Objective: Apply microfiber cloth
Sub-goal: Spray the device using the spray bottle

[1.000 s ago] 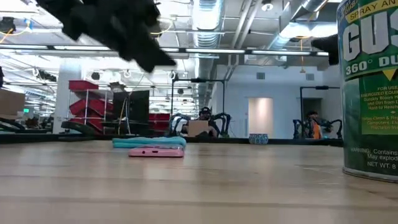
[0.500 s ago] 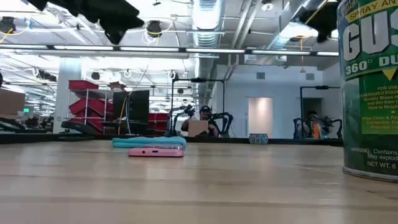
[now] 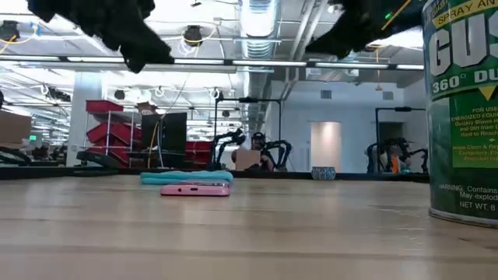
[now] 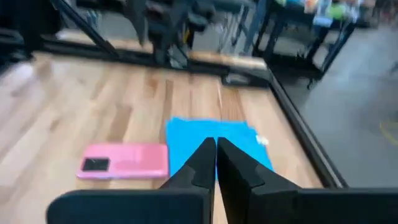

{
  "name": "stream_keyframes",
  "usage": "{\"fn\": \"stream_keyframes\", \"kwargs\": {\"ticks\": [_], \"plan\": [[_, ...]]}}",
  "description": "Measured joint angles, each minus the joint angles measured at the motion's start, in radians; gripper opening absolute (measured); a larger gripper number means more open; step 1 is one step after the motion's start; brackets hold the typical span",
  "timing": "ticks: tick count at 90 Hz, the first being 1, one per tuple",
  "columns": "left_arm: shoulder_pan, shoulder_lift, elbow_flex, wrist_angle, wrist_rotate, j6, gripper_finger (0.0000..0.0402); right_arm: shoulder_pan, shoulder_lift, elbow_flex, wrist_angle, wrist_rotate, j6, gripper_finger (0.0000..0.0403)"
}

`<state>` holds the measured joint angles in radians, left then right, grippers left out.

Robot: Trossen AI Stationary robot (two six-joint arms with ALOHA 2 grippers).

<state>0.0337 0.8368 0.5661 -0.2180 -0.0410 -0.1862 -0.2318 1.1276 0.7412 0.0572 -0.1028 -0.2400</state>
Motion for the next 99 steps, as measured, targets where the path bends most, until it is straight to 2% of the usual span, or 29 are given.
{"fn": "stream_keyframes", "kwargs": {"ticks": [8,22,31,46,54,64,77,89,99], "plan": [[0.009,0.001,-0.05,0.035,0.017,-0.042,0.0116,-0.019,0.051,0.005,0.001,0.0,0.017,0.0],[0.015,0.0,-0.156,0.188,0.082,-0.191,0.0116,-0.032,0.116,0.005,0.007,0.001,0.054,0.0],[0.015,0.0,-0.205,0.286,0.093,-0.311,0.0116,-0.013,0.165,0.005,0.03,0.002,0.057,0.0],[-0.001,0.0,-0.227,0.323,0.097,-0.453,0.0116,0.039,0.256,0.006,0.079,0.041,0.057,0.0],[-0.017,0.0,-0.229,0.32,0.097,-0.509,0.0116,0.064,0.291,0.006,0.08,0.098,0.066,0.0],[-0.029,0.0,-0.229,0.276,0.079,-0.562,0.0116,0.086,0.316,0.006,0.089,0.109,0.095,0.0],[-0.034,0.005,-0.23,0.21,0.038,-0.513,0.0115,0.115,0.319,0.006,0.097,0.11,0.109,0.0],[-0.034,0.042,-0.229,0.173,0.032,-0.479,0.0103,0.133,0.319,0.006,0.093,0.11,0.124,0.0],[-0.034,0.11,-0.238,0.173,0.041,-0.563,0.0089,0.151,0.345,0.007,0.095,0.11,0.148,0.0]]}}
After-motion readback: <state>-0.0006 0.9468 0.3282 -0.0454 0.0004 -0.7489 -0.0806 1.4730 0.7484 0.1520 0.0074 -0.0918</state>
